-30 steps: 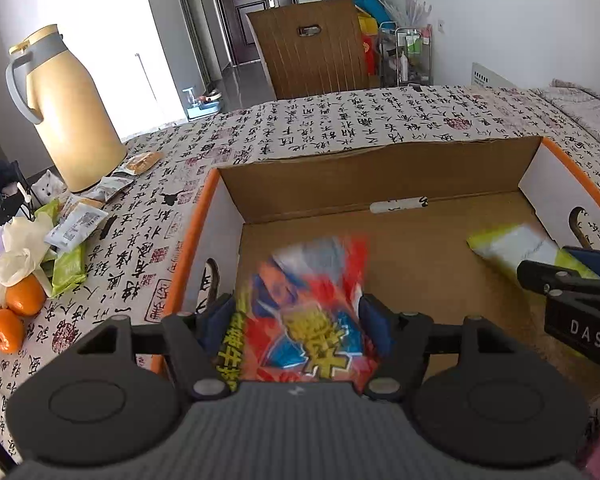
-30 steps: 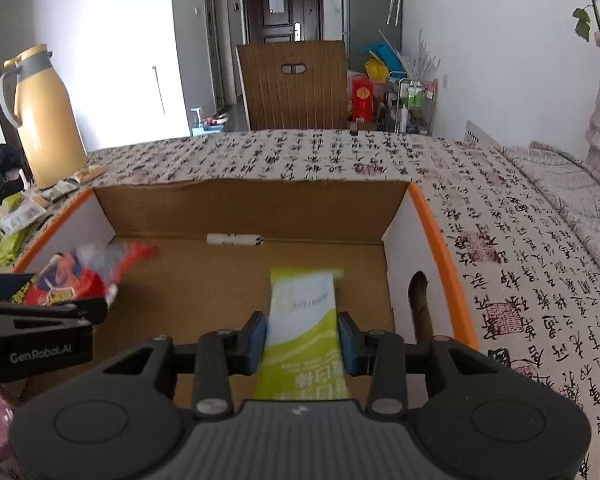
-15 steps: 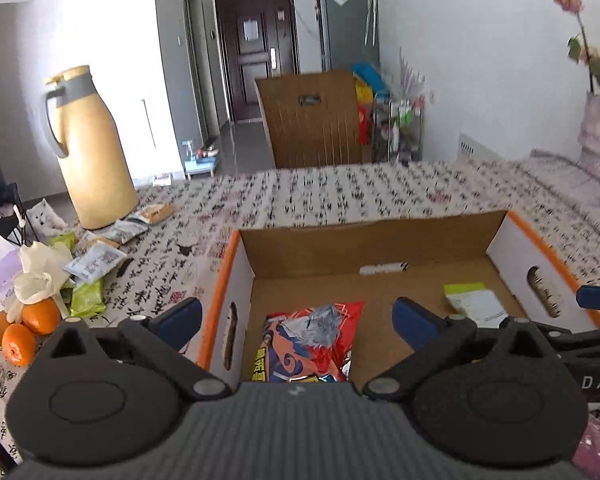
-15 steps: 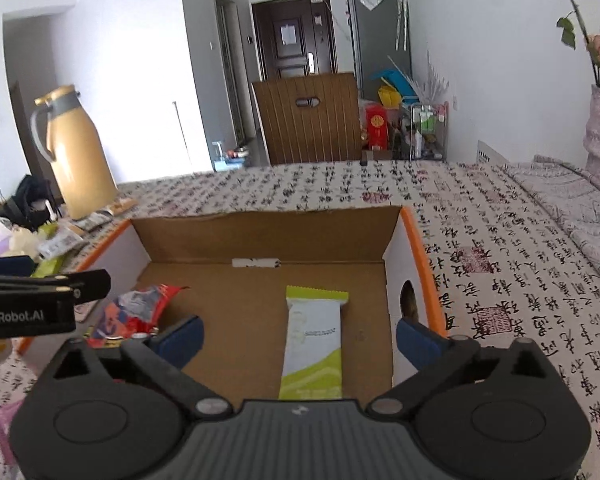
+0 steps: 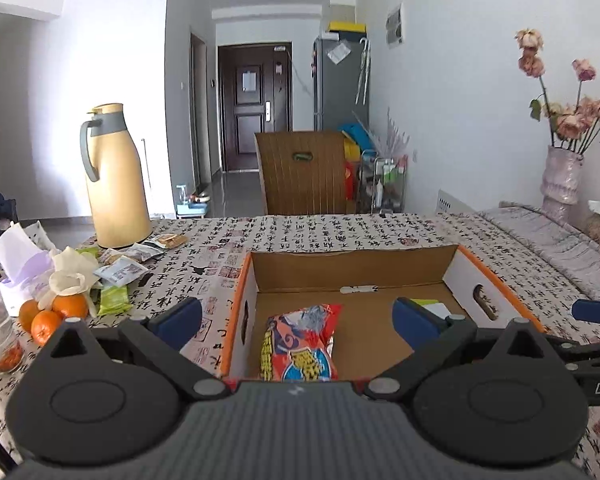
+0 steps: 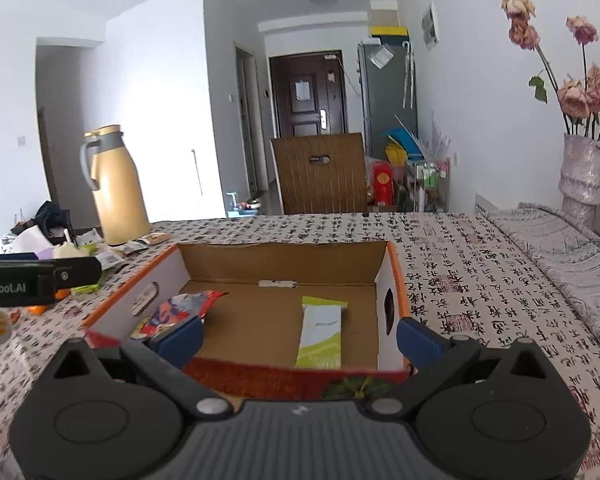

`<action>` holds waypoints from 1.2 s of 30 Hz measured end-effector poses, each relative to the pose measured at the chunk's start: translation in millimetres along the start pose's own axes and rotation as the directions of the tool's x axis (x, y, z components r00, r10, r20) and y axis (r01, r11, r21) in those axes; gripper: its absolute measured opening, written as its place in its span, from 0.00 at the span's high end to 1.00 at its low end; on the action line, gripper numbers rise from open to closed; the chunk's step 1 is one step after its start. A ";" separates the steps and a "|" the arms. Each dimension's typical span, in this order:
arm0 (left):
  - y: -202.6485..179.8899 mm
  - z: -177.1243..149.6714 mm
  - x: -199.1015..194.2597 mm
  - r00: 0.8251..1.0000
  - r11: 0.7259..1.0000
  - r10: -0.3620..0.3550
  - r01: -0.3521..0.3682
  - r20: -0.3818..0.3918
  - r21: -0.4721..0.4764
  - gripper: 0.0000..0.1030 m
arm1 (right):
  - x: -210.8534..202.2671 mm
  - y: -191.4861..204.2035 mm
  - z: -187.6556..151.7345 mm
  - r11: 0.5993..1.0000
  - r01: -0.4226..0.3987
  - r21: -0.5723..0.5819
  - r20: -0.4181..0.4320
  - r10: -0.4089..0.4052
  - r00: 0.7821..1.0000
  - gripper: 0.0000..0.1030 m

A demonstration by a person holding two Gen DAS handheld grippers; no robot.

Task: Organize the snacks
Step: 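Withdraw both open tools from the box back to the snack pile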

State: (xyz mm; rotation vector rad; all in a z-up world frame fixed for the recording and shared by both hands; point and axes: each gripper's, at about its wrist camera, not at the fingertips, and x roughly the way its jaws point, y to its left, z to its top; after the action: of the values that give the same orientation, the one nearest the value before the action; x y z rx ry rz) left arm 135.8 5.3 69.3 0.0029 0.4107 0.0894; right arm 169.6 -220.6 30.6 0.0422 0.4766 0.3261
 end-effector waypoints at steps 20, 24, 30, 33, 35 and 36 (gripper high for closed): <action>19.9 -80.5 -75.0 0.997 0.996 -0.064 0.066 0.033 -0.054 0.00 | -88.8 15.5 -74.6 1.000 0.009 -0.003 0.024 -0.009 1.000 0.00; 20.7 -97.2 -81.3 0.997 0.996 -0.072 0.074 0.033 -0.051 0.00 | -92.6 17.8 -91.2 1.000 0.020 0.009 -0.003 -0.020 1.000 0.00; 25.1 -119.8 -83.1 0.997 0.996 -0.071 0.071 -0.007 -0.055 0.00 | -96.6 21.5 -109.7 0.999 0.035 0.008 -0.041 -0.035 0.999 0.00; 28.9 -129.7 -80.4 0.996 0.994 -0.071 0.066 -0.048 -0.083 0.00 | -96.3 22.5 -116.8 0.999 0.042 0.002 -0.056 -0.041 0.998 0.00; 30.1 -134.5 -80.6 0.995 0.993 -0.076 0.070 -0.058 -0.094 0.00 | -95.3 21.5 -120.5 0.999 0.041 0.015 -0.065 -0.040 0.997 0.00; 29.7 -135.6 -80.8 0.995 0.993 -0.075 0.069 -0.061 -0.092 0.00 | -94.7 21.0 -122.0 0.999 0.040 0.024 -0.070 -0.038 0.997 0.00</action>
State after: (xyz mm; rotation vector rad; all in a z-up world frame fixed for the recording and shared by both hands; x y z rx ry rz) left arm 5.4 25.7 -22.2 -0.1037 0.4704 0.0367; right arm 28.2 -235.1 -33.4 0.0461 0.5494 0.2838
